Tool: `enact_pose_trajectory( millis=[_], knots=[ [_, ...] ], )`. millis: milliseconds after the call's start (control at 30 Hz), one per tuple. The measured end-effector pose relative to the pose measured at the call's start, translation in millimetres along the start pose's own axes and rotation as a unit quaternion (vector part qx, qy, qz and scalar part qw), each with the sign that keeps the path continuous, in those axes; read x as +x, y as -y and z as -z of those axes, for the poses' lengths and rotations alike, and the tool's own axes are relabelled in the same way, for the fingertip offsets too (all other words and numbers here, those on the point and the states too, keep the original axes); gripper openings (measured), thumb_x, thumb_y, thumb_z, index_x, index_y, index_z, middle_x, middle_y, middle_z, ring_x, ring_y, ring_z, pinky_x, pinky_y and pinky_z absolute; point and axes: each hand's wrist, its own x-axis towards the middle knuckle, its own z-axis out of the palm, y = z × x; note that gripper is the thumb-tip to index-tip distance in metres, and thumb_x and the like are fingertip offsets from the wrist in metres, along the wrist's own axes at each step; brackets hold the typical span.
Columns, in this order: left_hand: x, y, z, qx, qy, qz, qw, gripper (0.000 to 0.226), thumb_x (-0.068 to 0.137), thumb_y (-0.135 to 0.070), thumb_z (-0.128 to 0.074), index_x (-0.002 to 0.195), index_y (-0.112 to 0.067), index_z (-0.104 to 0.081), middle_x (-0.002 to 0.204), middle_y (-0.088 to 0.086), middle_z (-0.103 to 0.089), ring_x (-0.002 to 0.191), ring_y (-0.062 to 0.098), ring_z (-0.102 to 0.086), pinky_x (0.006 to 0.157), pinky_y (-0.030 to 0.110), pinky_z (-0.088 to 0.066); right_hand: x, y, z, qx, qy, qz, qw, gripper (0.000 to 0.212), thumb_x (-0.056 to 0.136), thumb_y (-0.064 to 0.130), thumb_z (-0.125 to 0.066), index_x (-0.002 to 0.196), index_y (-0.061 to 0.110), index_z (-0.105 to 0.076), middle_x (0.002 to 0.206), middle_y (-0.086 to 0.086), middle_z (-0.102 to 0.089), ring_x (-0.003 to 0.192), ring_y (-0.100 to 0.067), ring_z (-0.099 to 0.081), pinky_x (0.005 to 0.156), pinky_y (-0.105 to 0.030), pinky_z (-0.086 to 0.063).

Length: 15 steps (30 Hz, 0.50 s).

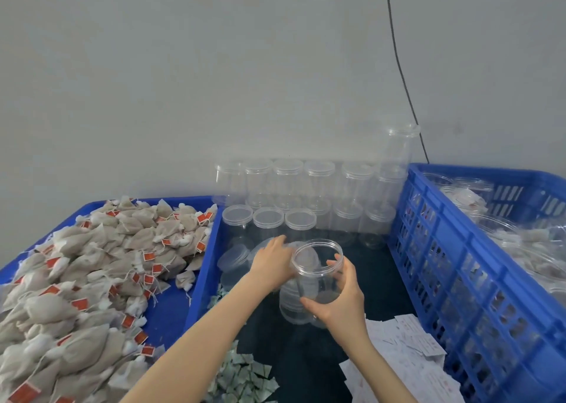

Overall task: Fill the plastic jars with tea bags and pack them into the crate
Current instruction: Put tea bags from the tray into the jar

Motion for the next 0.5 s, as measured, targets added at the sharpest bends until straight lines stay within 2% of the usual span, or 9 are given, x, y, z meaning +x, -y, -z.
enact_pose_trajectory(
  millis=[67, 167, 200, 267, 333, 400, 500],
  knots=[
    [-5.8, 17.1, 11.7, 0.011, -0.035, 0.004, 0.999, 0.041, 0.092, -0.029, -0.053, 0.131, -0.019, -0.053, 0.145, 0.005, -0.037, 0.136, 0.023, -0.034, 0.103, 0.041, -0.039, -2.6, 2.9, -9.6, 0.01, 0.016, -0.009, 1.0, 0.091, 0.041, 0.041, -0.084, 0.119, 0.059, -0.04, 0.115, 0.031, -0.059, 0.11, 0.015, -0.053, 0.083, -0.003, -0.042],
    [-15.9, 47.6, 31.2, 0.005, -0.133, 0.036, 0.99, 0.032, 0.092, -0.025, -0.052, 0.122, -0.018, -0.061, 0.133, 0.002, -0.048, 0.12, 0.022, -0.048, 0.09, 0.036, -0.045, -8.3, 7.6, -28.6, 0.023, 0.056, -0.02, 0.998, 0.106, 0.048, 0.024, -0.094, 0.137, 0.037, -0.039, 0.127, 0.014, -0.057, 0.116, 0.0, -0.054, 0.093, -0.017, -0.043],
    [-20.4, 59.2, 37.4, 0.01, -0.159, 0.051, 0.986, 0.03, 0.091, -0.024, -0.051, 0.118, -0.016, -0.062, 0.128, 0.003, -0.052, 0.114, 0.022, -0.051, 0.085, 0.034, -0.046, -10.8, 9.8, -35.6, 0.027, 0.068, -0.023, 0.997, 0.106, 0.05, 0.021, -0.095, 0.14, 0.032, -0.039, 0.129, 0.012, -0.056, 0.116, -0.001, -0.053, 0.094, -0.017, -0.042],
    [-30.2, 86.3, 45.4, 0.03, -0.182, 0.094, 0.978, 0.026, 0.091, -0.022, -0.051, 0.113, -0.015, -0.063, 0.119, 0.004, -0.056, 0.106, 0.023, -0.054, 0.076, 0.032, -0.045, -16.4, 13.6, -49.0, 0.045, 0.092, -0.02, 0.995, 0.101, 0.051, 0.02, -0.095, 0.133, 0.038, -0.04, 0.126, 0.018, -0.056, 0.113, 0.011, -0.053, 0.089, -0.006, -0.041],
    [-42.6, 117.1, 46.0, 0.044, -0.146, 0.16, 0.975, 0.023, 0.091, -0.022, -0.051, 0.111, -0.014, -0.061, 0.115, 0.005, -0.058, 0.101, 0.024, -0.056, 0.071, 0.032, -0.044, -22.4, 16.8, -61.5, 0.061, 0.109, -0.019, 0.992, 0.093, 0.047, 0.028, -0.092, 0.123, 0.044, -0.042, 0.122, 0.024, -0.056, 0.11, 0.02, -0.05, 0.084, 0.001, -0.04],
    [-54.4, 146.0, 39.0, 0.069, -0.049, 0.215, 0.973, 0.026, 0.092, -0.028, -0.052, 0.113, -0.013, -0.058, 0.115, 0.007, -0.059, 0.101, 0.026, -0.058, 0.072, 0.034, -0.046, -28.3, 20.0, -72.3, 0.077, 0.124, -0.022, 0.989, 0.091, 0.043, 0.038, -0.09, 0.121, 0.044, -0.043, 0.121, 0.026, -0.058, 0.113, 0.017, -0.05, 0.089, -0.004, -0.041],
    [-63.0, 175.9, 20.0, 0.082, 0.101, 0.218, 0.967, 0.039, 0.09, -0.025, -0.056, 0.125, -0.007, -0.053, 0.13, 0.014, -0.053, 0.117, 0.03, -0.053, 0.092, 0.037, -0.047, -34.8, 20.3, -85.3, 0.09, 0.141, -0.016, 0.986, 0.089, 0.046, 0.036, -0.089, 0.122, 0.045, -0.044, 0.12, 0.03, -0.06, 0.118, 0.011, -0.053, 0.094, -0.009, -0.043]
  ],
)
